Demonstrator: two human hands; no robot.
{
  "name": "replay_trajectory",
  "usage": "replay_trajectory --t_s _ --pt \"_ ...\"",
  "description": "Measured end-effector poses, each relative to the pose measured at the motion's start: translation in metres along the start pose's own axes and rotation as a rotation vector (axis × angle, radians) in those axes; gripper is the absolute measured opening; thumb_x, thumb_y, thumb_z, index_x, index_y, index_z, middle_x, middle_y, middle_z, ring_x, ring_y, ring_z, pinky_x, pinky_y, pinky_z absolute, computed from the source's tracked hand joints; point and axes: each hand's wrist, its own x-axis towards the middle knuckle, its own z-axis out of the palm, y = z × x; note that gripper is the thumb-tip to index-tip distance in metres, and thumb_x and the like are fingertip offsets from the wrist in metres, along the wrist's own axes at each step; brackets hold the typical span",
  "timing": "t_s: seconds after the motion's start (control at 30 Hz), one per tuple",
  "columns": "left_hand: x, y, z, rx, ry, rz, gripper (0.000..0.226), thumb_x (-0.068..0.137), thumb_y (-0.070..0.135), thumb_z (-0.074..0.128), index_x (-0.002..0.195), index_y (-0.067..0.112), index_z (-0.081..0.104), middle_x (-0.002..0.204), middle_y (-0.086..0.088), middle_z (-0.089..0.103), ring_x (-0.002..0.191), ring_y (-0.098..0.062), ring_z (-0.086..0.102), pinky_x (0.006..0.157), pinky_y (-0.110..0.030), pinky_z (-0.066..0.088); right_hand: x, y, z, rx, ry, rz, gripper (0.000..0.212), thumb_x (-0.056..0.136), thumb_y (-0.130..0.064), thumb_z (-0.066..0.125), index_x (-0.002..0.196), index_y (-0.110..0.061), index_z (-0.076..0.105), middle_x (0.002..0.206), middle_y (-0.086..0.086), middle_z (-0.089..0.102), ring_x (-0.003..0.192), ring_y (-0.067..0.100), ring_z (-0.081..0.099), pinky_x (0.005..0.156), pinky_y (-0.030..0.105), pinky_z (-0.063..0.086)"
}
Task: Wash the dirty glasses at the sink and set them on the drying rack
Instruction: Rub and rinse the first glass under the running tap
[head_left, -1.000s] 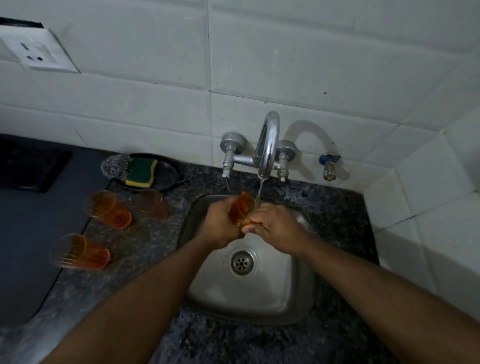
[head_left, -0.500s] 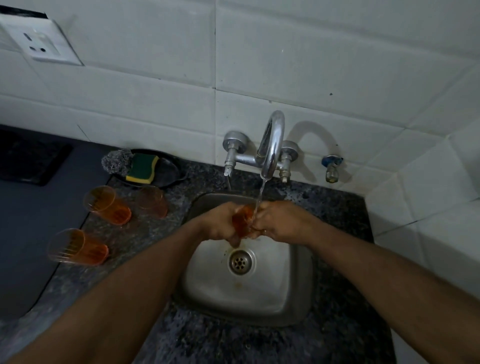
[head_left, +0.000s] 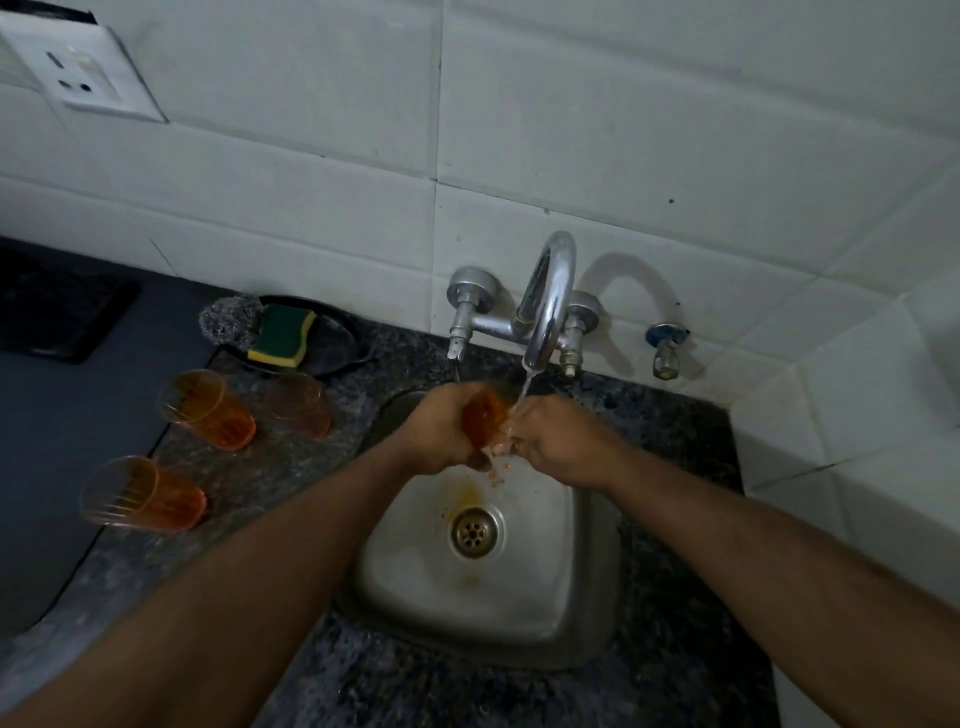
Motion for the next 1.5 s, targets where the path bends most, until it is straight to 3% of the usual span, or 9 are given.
replay_trajectory --t_s 0.1,0.3,0.5,0.67,0.87,1.1,1.23,1.33,1.5 --pt "-0.005 0.004 0.017 -0.066 0.256 0.066 0.058 0.05 0.003 0.095 0.093 0.03 0.066 0.089 0.01 0.069 0.081 -0.001 0.065 0.069 -0.024 0.054 0.002 0.0 0.001 0.082 0.02 0.077 0.014 0.095 -0.021 0.071 0.087 -0.013 0.078 0.087 0.0 0.075 0.078 0.014 0.065 0.074 0.028 0.049" --pt "-0.006 -0.017 0.011 0.015 -0.189 -0.009 0.062 0.053 -0.001 0.091 0.105 0.025 0.07 0.1 0.006 0.073 0.094 -0.009 0.071 0.084 -0.033 0.06 -0.004 0.0 -0.001 -0.208 -0.182 -0.071 0.014 0.096 -0.033 0.07 0.105 -0.029 0.079 0.101 -0.008 0.076 0.095 0.017 0.065 0.077 0.033 0.052" --pt "-0.011 -0.013 0.031 -0.15 0.127 -0.055 0.07 0.053 0.009 0.097 0.116 0.023 0.07 0.106 0.005 0.076 0.101 -0.01 0.072 0.092 -0.042 0.061 -0.007 -0.002 0.012 0.003 -0.11 0.125 0.023 0.096 -0.045 0.066 0.091 -0.024 0.075 0.088 -0.01 0.072 0.077 0.007 0.06 0.071 0.031 0.048" --pt "-0.012 -0.021 0.009 0.052 -0.282 -0.024 0.059 0.055 0.001 0.091 0.099 0.032 0.069 0.097 0.006 0.074 0.091 -0.007 0.071 0.085 -0.031 0.059 -0.006 -0.006 0.009 -0.321 -0.193 -0.071 0.021 0.099 -0.042 0.06 0.103 -0.028 0.075 0.099 -0.004 0.072 0.09 0.019 0.065 0.076 0.035 0.054" --pt "-0.019 -0.005 0.03 -0.086 0.244 0.007 0.054 0.065 0.004 0.091 0.111 0.019 0.069 0.094 0.012 0.072 0.088 -0.005 0.071 0.073 -0.018 0.057 -0.001 -0.008 0.028 0.165 0.014 0.191 0.018 0.096 -0.039 0.066 0.091 -0.026 0.077 0.085 -0.011 0.073 0.079 0.004 0.065 0.077 0.036 0.055" --pt "-0.012 -0.022 -0.001 0.027 -0.369 -0.093 0.061 0.057 -0.006 0.089 0.102 0.031 0.069 0.099 0.006 0.075 0.094 -0.01 0.072 0.089 -0.034 0.058 -0.001 -0.004 0.018 -0.284 -0.25 -0.024 0.022 0.098 -0.043 0.059 0.102 -0.027 0.073 0.096 -0.003 0.07 0.09 0.019 0.061 0.08 0.038 0.055" --pt "-0.018 -0.018 0.008 -0.209 -0.143 -0.203 0.068 0.061 -0.011 0.088 0.114 0.024 0.063 0.102 0.003 0.074 0.094 -0.012 0.072 0.076 -0.026 0.059 -0.008 -0.007 0.035 0.269 0.046 0.331 0.015 0.09 -0.031 0.079 0.104 -0.025 0.077 0.104 -0.008 0.074 0.096 0.009 0.065 0.09 0.04 0.056" --pt "-0.03 -0.03 0.024 -0.322 -0.059 -0.265 0.076 0.059 -0.001 0.087 0.121 0.034 0.061 0.104 -0.003 0.074 0.096 -0.026 0.074 0.075 -0.045 0.064 -0.017 -0.019 0.06 0.905 0.439 0.666 0.03 0.073 -0.01 0.092 0.093 -0.027 0.077 0.099 -0.006 0.079 0.095 0.014 0.075 0.088 0.042 0.061" --pt "-0.046 -0.029 0.03 -0.255 -0.153 -0.327 0.065 0.075 0.024 0.082 0.13 0.04 0.051 0.099 -0.007 0.072 0.07 -0.018 0.069 0.052 -0.034 0.052 -0.014 -0.047 0.099 1.502 0.669 0.88 0.025 0.087 0.003 0.072 0.101 -0.018 0.076 0.104 0.008 0.079 0.101 0.032 0.073 0.092 0.048 0.059"
